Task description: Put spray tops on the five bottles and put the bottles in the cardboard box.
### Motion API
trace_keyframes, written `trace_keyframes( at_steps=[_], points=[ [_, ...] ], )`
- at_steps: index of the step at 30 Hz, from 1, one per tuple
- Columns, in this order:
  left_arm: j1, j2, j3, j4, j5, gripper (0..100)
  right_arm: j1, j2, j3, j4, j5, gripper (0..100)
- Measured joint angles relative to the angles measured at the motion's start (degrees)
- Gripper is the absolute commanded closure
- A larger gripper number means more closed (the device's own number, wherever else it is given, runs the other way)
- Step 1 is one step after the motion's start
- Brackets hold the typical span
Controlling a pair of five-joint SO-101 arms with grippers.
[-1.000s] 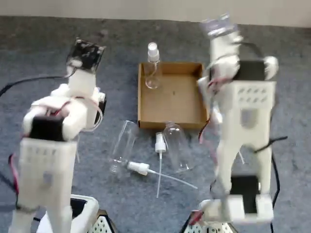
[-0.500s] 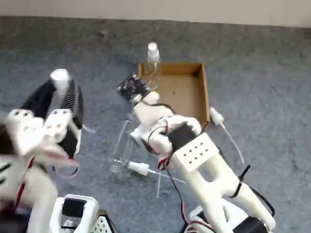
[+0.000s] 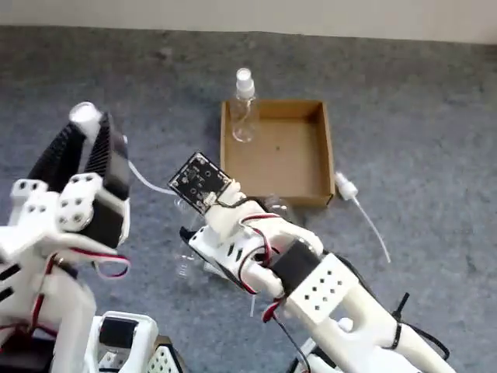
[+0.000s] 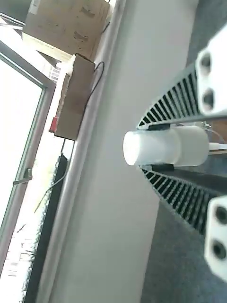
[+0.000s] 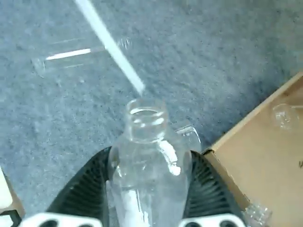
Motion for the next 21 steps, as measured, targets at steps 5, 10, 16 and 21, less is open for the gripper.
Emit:
trace_keyframes(
  at_steps=[5, 10, 16, 21],
  points=[
    [-0.1, 0.0, 3.3, 0.0, 0.0, 100, 0.0, -1.5, 0.0, 0.0, 0.0, 99.5],
    [1.1, 0.0, 5.3, 0.0, 0.4, 100, 0.0, -1.5, 0.0, 0.0, 0.0, 99.5],
    [8.2, 0.0, 6.2, 0.0, 0.5, 100, 0.0, -1.5, 0.0, 0.0, 0.0, 99.5],
    [8.9, -0.2, 12.7, -0.2, 0.9, 100, 0.2, -3.5, 0.3, 0.0, 0.0, 99.5]
  ],
)
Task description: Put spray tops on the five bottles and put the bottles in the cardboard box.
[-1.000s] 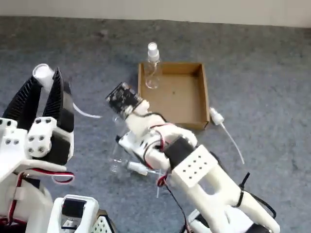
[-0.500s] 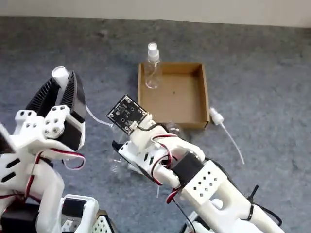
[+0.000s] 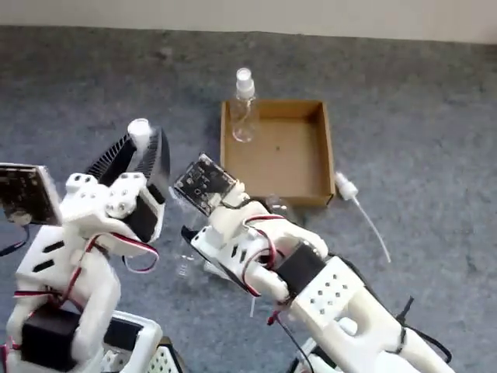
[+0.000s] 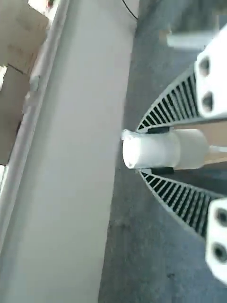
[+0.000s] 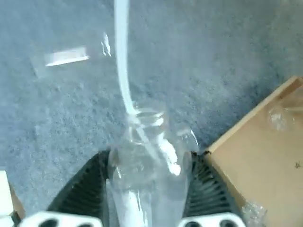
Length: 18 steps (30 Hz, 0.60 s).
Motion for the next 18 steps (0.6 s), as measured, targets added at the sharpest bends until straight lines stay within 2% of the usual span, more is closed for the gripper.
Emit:
trace_keyframes(
  at_steps=[7, 11, 18],
  points=[
    [1.4, -0.2, 6.9, -0.3, 0.2, 100, -0.3, -11.6, 5.5, 0.0, 0.0, 99.5],
    [1.4, -0.3, 8.4, -1.0, 0.2, 100, -0.3, -17.3, 9.1, -3.6, 0.0, 99.5],
    [1.3, -0.4, 13.0, -1.1, 0.2, 100, 1.0, -20.0, 12.6, -8.8, -0.5, 99.5]
  ],
)
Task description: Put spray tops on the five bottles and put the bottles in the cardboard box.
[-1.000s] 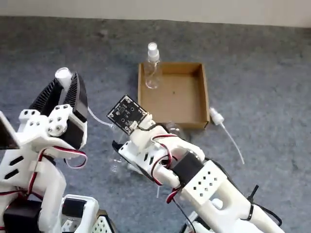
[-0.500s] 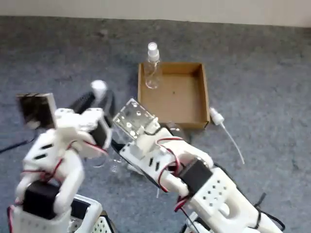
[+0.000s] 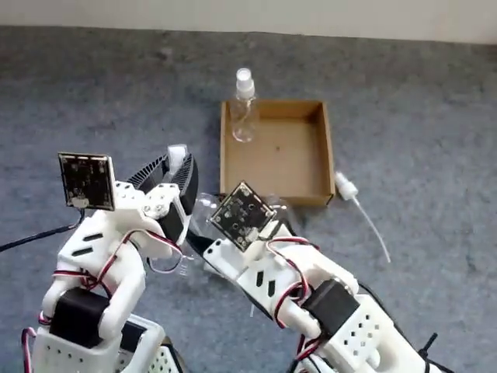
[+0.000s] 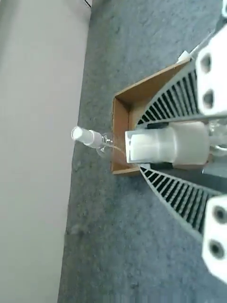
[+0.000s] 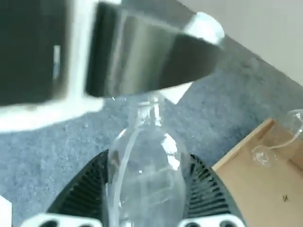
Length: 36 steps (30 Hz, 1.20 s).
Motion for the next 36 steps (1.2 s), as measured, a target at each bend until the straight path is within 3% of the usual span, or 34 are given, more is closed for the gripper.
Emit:
trace_keyframes(
  at_steps=[6, 20, 27, 36],
  points=[
    [1.1, 0.0, 0.9, -0.1, 0.0, 100, 4.8, 4.9, -0.1, -2.1, -7.3, 99.5],
    [2.5, 0.0, 3.0, -0.2, -2.1, 99, 5.8, 7.8, 0.0, -6.4, -8.2, 99.5],
    [2.2, 0.0, 3.8, 0.1, -4.2, 81, 6.4, 8.6, -0.3, -8.9, -8.4, 99.5],
    [-0.8, -8.9, 5.6, 0.6, -4.7, 81, 11.3, 8.2, -0.4, -11.2, -8.7, 99.5]
  ],
)
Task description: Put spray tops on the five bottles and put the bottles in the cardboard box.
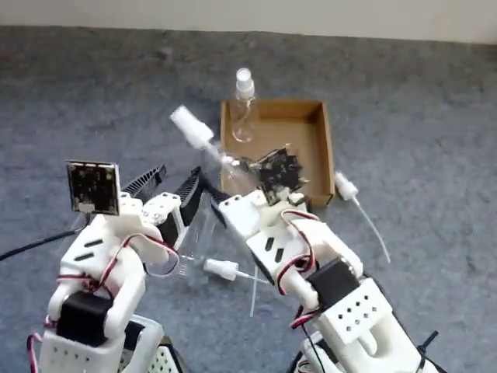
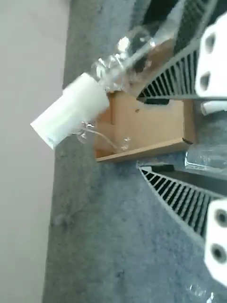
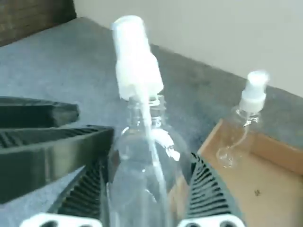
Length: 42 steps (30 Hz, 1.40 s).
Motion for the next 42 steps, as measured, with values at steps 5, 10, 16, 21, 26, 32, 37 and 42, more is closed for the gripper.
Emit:
trace_keyframes(
  at_steps=[5, 10, 16, 21, 26, 32, 37, 42],
  points=[
    [-1.9, -12.3, 3.8, 1.6, -2.4, 81, 2.1, 0.1, 0.0, -0.4, 0.0, 99.5],
    [-1.6, -16.2, 8.0, 1.6, -7.7, 81, 2.4, 0.1, 0.0, -2.4, 0.0, 99.5],
    [-4.8, -15.6, 13.3, -4.9, -9.1, 81, 1.1, 0.1, -0.3, -2.6, 0.0, 99.5],
    [-11.3, -4.7, 14.0, -15.2, -9.1, 81, -4.7, 0.1, -0.3, 7.4, 0.0, 99.5],
    [-12.5, 12.0, 10.4, -20.4, -9.1, 81, -6.5, 0.1, -0.3, 12.0, 0.0, 99.5],
    [-12.9, 17.6, 7.8, -21.2, -9.1, 81, -6.9, 0.1, -0.3, 12.0, 0.0, 99.5],
    [-12.9, 15.6, 7.6, -21.2, -9.1, 81, -6.9, 0.1, -0.3, 12.0, 0.0, 99.5],
    [-10.1, 9.0, 8.4, -20.5, -9.2, 81, -6.9, 0.1, -0.3, 12.0, 0.0, 99.5]
  ],
)
